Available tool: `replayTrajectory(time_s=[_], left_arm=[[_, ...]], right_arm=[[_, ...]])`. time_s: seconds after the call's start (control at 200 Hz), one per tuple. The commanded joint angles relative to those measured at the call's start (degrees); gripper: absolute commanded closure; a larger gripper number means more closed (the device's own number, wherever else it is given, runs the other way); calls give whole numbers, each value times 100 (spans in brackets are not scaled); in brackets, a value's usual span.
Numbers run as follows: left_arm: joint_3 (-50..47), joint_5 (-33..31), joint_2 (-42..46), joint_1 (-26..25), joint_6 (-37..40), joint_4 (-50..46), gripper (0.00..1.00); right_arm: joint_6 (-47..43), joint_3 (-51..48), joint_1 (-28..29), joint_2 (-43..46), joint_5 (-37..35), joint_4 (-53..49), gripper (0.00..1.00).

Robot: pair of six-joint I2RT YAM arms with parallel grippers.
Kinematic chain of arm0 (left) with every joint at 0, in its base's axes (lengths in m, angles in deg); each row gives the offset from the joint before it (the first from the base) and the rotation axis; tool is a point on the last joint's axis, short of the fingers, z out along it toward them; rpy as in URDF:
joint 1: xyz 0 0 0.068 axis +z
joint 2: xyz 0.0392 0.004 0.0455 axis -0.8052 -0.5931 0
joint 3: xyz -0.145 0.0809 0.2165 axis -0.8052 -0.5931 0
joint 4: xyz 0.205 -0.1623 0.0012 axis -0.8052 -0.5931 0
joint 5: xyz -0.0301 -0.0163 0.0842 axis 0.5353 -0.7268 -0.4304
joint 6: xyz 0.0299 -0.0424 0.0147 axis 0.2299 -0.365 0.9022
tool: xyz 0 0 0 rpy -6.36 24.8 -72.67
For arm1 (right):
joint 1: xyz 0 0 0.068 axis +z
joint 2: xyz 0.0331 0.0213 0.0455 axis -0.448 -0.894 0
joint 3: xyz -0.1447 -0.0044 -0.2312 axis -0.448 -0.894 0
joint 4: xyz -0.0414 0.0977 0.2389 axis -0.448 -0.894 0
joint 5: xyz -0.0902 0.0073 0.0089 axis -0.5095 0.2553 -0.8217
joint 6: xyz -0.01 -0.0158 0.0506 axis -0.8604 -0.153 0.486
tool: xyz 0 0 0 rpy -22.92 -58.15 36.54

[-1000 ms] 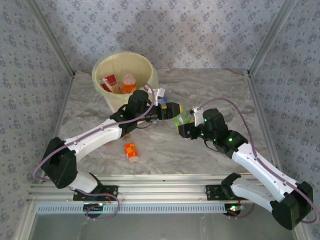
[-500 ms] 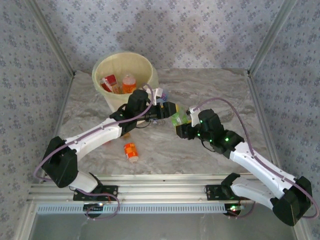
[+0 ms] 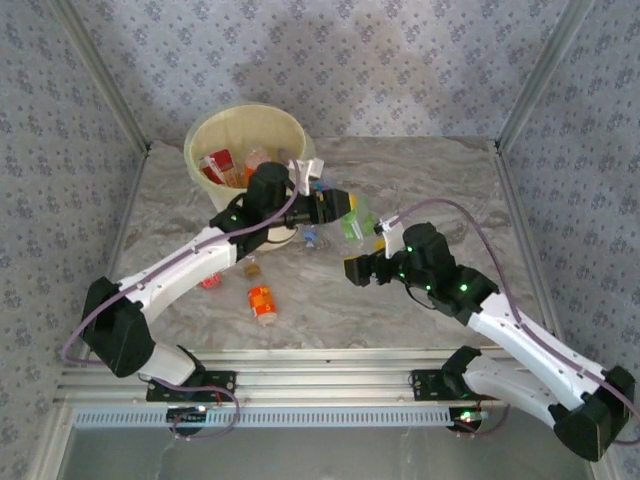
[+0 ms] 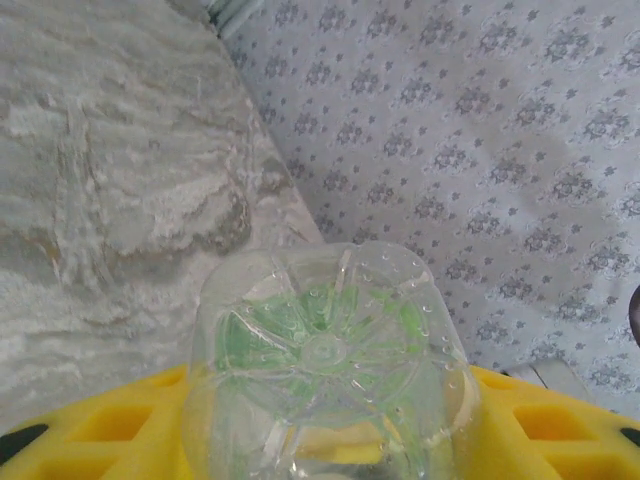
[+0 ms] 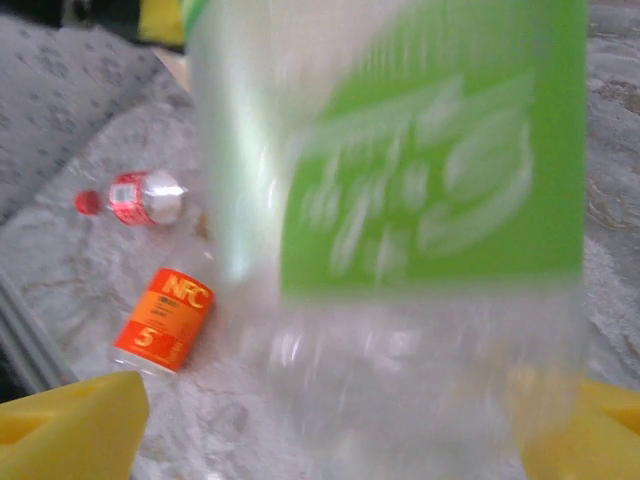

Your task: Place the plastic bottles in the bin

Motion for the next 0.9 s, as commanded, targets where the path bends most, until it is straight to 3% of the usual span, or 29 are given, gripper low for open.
replayTrajectory(time_s=[0.0,0.38,0.59,0.894], left_arm=[[634,135,273,162,678,-598,45],[2757,-489,151,1100,2245,-2241,45],[3118,-924,89,1810,2429,-2154,45],[3282,-902,-304,2926,2020,-1617,45]], right_arm=[[40,257,16,343,284,-119,1],[157,348,-38,648,-118,-345,0],[191,400,-48,607,-427,-349,0],[327,422,-41,458,-572,-348,0]])
